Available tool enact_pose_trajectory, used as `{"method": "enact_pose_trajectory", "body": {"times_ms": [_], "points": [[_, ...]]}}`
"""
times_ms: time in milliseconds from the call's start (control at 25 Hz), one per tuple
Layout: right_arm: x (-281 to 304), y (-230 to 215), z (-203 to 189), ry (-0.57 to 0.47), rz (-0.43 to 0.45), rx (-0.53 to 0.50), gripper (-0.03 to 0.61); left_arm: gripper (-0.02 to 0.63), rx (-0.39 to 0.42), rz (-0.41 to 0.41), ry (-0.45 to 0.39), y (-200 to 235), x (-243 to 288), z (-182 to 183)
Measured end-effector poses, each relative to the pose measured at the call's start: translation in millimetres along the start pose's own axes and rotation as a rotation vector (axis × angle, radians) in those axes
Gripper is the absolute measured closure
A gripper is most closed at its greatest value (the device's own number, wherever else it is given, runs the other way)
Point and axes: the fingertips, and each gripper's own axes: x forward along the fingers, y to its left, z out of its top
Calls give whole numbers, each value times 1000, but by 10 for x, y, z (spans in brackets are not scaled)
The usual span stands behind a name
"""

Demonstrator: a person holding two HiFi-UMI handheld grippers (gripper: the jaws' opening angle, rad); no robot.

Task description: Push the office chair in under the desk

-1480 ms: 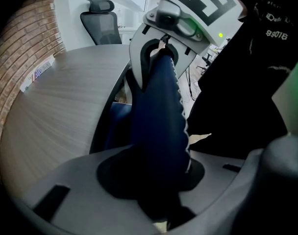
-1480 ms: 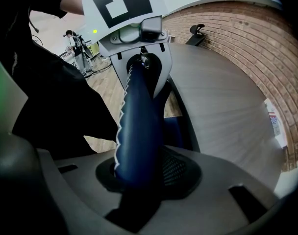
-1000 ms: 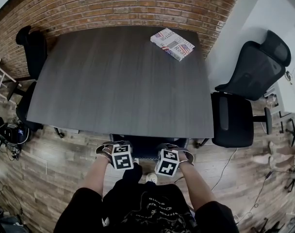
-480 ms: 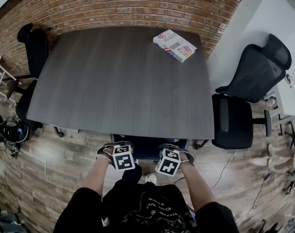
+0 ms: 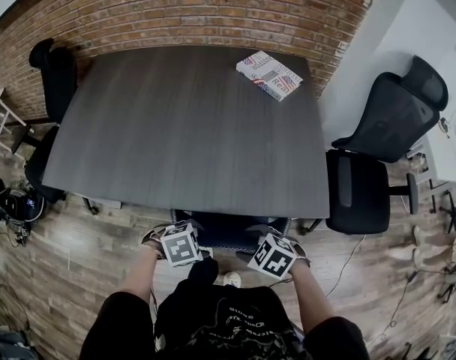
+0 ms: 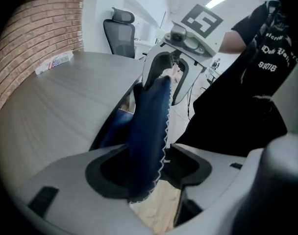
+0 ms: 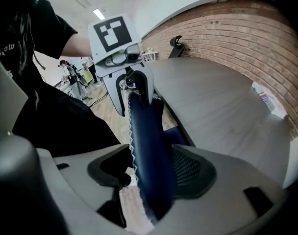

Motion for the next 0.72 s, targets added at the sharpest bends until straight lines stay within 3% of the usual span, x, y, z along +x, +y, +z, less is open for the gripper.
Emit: {"method": "enact_pose_trajectory", "body": {"times_ms": [240, 400, 600, 720], "points": [[-212, -80, 11, -108, -102, 87, 316, 351, -118, 91, -195, -14, -282, 137], [-419, -141, 144, -258, -167, 176, 318, 353, -192, 155, -387, -63, -555, 366], [-738, -289, 207, -382, -332, 227, 318, 360, -274, 259, -646, -71, -910, 692], [-924, -346, 184, -453, -419, 272, 318, 360, -291, 324, -743, -80, -1070, 843]]}}
